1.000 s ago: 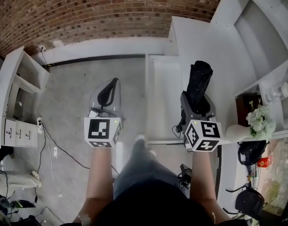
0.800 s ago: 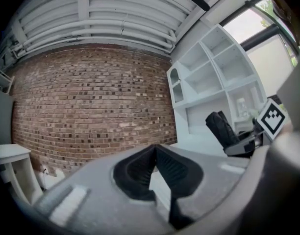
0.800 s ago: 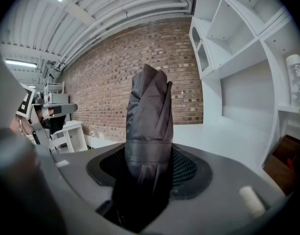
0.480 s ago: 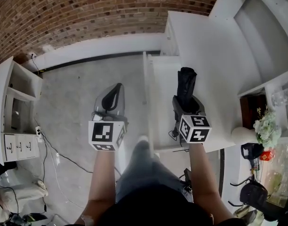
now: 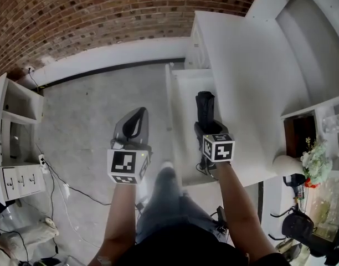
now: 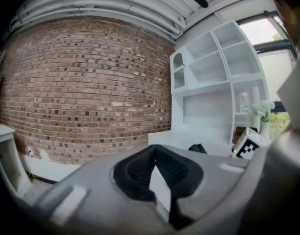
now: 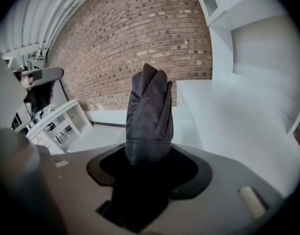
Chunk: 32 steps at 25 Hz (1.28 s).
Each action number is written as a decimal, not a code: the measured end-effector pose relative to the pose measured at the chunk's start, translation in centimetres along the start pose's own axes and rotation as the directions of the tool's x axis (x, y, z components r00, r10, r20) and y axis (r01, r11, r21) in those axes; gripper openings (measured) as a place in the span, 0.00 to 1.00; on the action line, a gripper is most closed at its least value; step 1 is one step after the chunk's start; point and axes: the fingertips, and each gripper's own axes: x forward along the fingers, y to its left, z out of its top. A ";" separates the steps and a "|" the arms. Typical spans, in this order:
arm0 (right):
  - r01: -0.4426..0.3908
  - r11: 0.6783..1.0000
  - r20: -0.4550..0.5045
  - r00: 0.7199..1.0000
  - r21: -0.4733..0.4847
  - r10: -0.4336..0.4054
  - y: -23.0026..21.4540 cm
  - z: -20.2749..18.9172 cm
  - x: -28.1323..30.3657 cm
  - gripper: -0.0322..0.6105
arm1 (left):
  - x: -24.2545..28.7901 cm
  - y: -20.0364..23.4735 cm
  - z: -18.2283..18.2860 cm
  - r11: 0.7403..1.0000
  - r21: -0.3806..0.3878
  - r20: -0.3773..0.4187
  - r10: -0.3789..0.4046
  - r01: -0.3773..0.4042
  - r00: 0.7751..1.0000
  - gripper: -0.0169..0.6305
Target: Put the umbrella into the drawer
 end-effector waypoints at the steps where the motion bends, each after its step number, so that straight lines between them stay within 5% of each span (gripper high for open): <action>1: 0.001 1.000 -0.021 1.000 -0.001 -0.001 -0.1 -0.4 0.7 0.44 | 0.3 0.2 -0.1 1.000 0.000 -0.004 -0.001 0.001 1.000 0.02; 15: -0.007 1.000 -0.360 0.933 0.011 0.011 -0.8 -7.1 9.1 0.44 | 3.4 2.1 -2.2 1.000 0.010 -0.067 -0.022 0.023 0.998 0.02; 26: 0.095 0.987 -0.532 0.847 0.127 -0.013 -2.1 -10.6 12.6 0.45 | 4.6 2.9 -3.9 0.998 0.015 -0.110 -0.052 0.054 0.993 0.02; 32: 0.123 0.981 -0.562 0.827 0.148 -0.019 -2.2 -10.7 13.2 0.47 | 4.9 3.6 -4.8 0.998 0.009 -0.126 -0.062 0.063 0.990 0.02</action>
